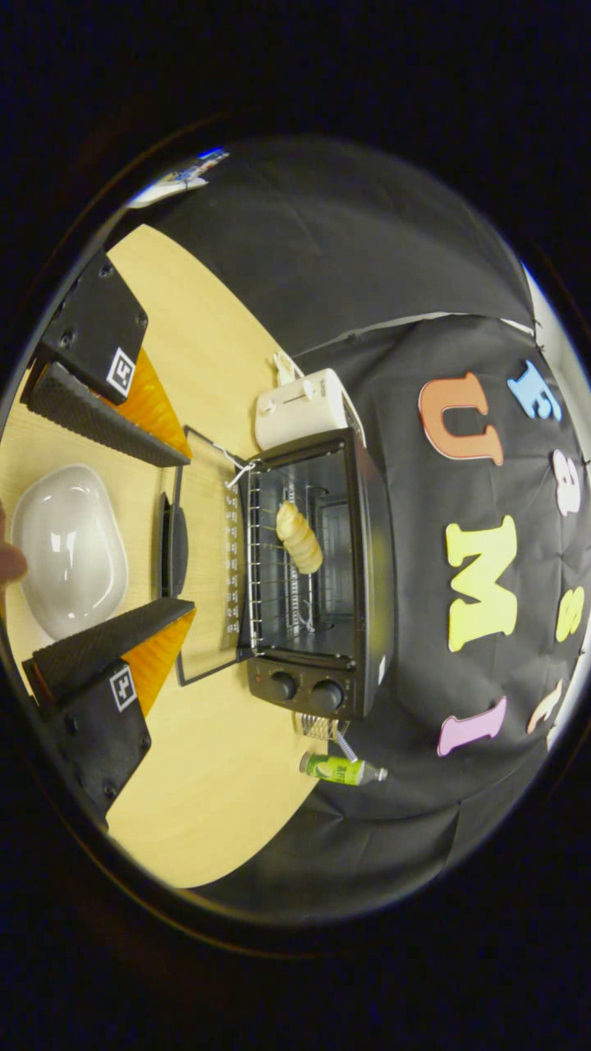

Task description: Open the toaster oven, put the food inside, and close the toaster oven door.

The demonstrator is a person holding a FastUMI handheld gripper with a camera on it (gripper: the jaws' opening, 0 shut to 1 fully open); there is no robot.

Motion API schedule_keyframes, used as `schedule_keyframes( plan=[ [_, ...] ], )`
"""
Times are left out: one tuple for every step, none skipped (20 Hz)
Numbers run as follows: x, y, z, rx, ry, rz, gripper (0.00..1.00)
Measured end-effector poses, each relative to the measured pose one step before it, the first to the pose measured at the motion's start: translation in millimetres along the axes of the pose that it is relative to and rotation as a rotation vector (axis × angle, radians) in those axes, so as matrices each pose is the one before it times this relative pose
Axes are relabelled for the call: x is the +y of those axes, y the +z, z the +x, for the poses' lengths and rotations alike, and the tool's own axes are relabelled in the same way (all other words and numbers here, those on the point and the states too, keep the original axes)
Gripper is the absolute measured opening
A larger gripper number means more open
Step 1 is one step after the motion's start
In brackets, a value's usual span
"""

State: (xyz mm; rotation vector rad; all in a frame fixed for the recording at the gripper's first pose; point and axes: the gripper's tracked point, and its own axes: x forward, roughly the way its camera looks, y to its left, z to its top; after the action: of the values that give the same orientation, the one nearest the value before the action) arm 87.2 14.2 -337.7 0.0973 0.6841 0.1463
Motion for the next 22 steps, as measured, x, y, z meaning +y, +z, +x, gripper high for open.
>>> schedule_keyframes(
  plan=[
    [-3.00,-9.43,6.49,0.03340,0.00012,0.01117,1.00],
    [-1.34,-8.93,5.70,0.02843,-0.00004,0.00565,1.00],
    [-1.85,-7.77,5.40,0.02910,-0.00874,-0.00567,1.00],
    [-2.20,-7.73,4.76,0.02163,-0.01343,-0.01429,1.00],
    [-2.09,-6.58,6.62,0.02328,-0.01026,-0.01334,1.00],
    [-1.62,-5.96,6.47,0.01965,-0.00400,0.00190,1.00],
    [-1.91,-1.44,5.91,0.01033,-0.00569,0.00843,1.00],
    [-2.96,-1.61,4.96,0.00899,-0.00956,0.00570,1.00],
    [-1.81,-0.95,4.58,0.01093,-0.00854,0.00206,1.00],
    [-1.10,-2.66,4.81,0.01424,-0.00765,0.00247,1.00],
    [0.99,-3.30,4.43,0.01979,0.00160,0.00197,1.00],
    [0.10,-2.32,3.56,0.01325,-0.00557,-0.00297,1.00],
    [-1.83,5.36,2.01,-0.01500,-0.01376,-0.01116,1.00],
    [-1.92,2.76,2.77,-0.00594,-0.01254,-0.01291,1.00],
    [-1.94,-0.87,4.22,0.00639,-0.01380,-0.01033,1.00],
    [-0.38,1.98,-0.71,-0.00780,-0.01022,-0.00828,1.00],
    [-0.61,-1.05,1.25,0.00859,-0.00683,-0.00218,1.00],
    [-1.14,2.04,0.62,-0.01127,-0.00743,-0.00033,1.00],
    [-0.28,1.91,0.57,-0.01121,-0.00572,0.00187,1.00],
    [-0.10,0.67,-0.08,-0.00650,0.00038,-0.00176,1.00],
    [-0.21,2.33,-2.90,-0.01202,-0.00025,-0.00523,1.00],
    [-0.62,0.51,-0.29,-0.00851,0.00203,-0.00360,1.00]
  ],
)
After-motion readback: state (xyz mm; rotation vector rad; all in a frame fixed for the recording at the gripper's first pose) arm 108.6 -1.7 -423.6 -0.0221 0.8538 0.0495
